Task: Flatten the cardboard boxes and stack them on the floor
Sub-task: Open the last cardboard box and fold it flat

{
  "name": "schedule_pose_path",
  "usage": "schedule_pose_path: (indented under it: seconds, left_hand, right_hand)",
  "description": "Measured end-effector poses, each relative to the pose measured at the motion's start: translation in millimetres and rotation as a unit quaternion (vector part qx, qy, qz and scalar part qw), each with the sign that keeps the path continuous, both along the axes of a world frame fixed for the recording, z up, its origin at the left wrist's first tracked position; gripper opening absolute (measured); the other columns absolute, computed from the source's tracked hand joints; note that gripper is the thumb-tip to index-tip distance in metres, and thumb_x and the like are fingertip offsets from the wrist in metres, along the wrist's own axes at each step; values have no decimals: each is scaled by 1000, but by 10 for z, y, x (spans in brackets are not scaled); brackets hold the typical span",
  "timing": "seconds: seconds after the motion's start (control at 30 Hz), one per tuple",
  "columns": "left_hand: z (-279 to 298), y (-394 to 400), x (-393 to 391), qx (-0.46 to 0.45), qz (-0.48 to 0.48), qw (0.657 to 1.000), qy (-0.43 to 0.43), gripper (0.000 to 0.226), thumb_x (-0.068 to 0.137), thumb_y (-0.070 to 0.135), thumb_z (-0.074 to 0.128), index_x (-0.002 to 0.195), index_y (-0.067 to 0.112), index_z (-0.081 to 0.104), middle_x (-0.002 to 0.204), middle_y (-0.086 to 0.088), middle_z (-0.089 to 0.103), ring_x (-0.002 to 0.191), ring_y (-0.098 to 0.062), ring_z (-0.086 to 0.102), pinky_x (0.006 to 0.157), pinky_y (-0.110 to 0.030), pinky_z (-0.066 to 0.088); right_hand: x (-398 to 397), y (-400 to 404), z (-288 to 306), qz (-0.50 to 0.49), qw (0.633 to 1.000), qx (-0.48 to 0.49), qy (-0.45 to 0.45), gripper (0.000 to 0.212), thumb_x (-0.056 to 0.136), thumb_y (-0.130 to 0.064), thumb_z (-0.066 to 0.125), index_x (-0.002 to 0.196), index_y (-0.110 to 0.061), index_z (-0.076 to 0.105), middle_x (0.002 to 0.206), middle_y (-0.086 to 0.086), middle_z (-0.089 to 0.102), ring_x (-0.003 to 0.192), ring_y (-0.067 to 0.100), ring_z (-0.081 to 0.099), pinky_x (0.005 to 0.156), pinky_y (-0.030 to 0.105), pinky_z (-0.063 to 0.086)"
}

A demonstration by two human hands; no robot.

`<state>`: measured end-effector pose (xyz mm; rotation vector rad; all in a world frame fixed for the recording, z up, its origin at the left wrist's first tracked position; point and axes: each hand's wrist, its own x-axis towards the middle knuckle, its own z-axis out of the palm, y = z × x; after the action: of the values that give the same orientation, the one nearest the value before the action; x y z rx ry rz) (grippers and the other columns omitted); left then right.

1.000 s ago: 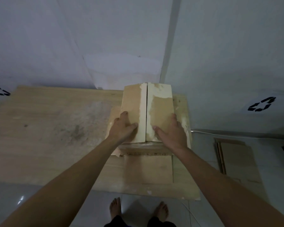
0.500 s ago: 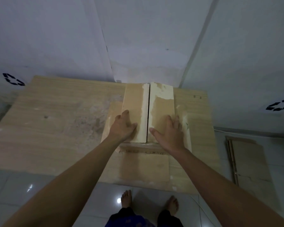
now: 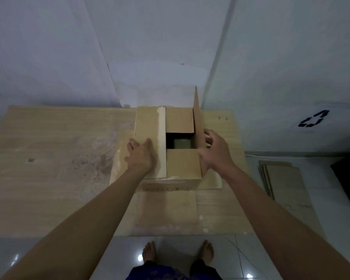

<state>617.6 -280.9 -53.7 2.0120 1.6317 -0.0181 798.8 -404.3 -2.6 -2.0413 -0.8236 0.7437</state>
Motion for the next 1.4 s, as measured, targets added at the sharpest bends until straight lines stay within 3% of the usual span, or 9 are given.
schedule_pose_path:
  seconds: [0.13,0.27,0.53,0.7,0.97,1.1,1.17,1.23,1.4]
  left_hand:
    - [-17,-23,151,-34,-19,998,58,95,75,74,59,144,20,22,159,-27,-11,147,-44,-9,108,-70,18]
    - [-44,-95,199,-34,-39,994,96,127,62,73,74,152,19,4,158,-26,-18,147,-45,-12,110,-70,20]
    - [145,-49,113,-23,14,998,-49,95,61,57,73,135,15,32,140,-16,34,128,-39,36,101,-59,41]
    - [438,-12,-207,-99,116,943,-295,49,87,28,60,132,18,44,121,-4,56,105,-23,56,84,-40,48]
    - [554,388,-996,83,104,983,-124,41,82,20,69,122,10,60,115,-12,69,102,-34,64,78,-38,49]
    - [330,429,-1163,135,12,991,11,79,83,26,74,149,14,32,150,-11,42,135,-36,41,106,-48,37]
    - [207,416,-1138,152,-40,985,65,66,87,30,69,144,13,40,154,-10,34,141,-33,31,113,-48,26]
    - [120,402,-1050,101,-48,993,39,45,92,38,60,126,9,52,141,-14,43,128,-33,41,107,-46,34]
    - [-6,312,-853,-49,-34,998,-12,83,79,78,49,123,7,49,123,-14,52,109,-33,54,92,-46,50]
  right_hand:
    - [395,-205,18,-38,984,-137,-103,74,81,-13,66,147,-22,34,116,4,59,109,31,60,84,39,53]
    - [329,-348,-355,51,934,-248,-251,77,90,-28,66,153,-17,22,160,16,21,147,37,21,117,49,27]
    - [-105,-251,-811,134,965,-205,-97,70,105,-34,41,157,0,8,165,21,9,152,34,13,122,42,19]
    - [-63,-165,-757,125,952,-178,-217,72,92,-18,60,152,-5,24,157,21,24,146,36,22,120,42,24]
    - [-327,255,-566,270,926,-156,-211,82,101,-40,46,160,-21,-8,168,8,3,154,24,-7,125,42,-5]
    - [-389,436,-364,242,927,-175,-226,71,97,-63,35,153,-19,32,152,13,43,141,34,37,116,55,26]
    - [-398,456,-101,186,944,-87,-259,50,99,-56,39,93,-16,68,90,8,69,84,24,65,82,38,49]
    - [-374,450,161,174,951,-96,-237,48,98,-42,46,60,-14,53,54,0,53,49,19,51,54,29,43]
    - [-470,192,266,327,913,-240,-53,23,95,-29,62,105,-13,76,96,3,76,86,20,72,78,36,59]
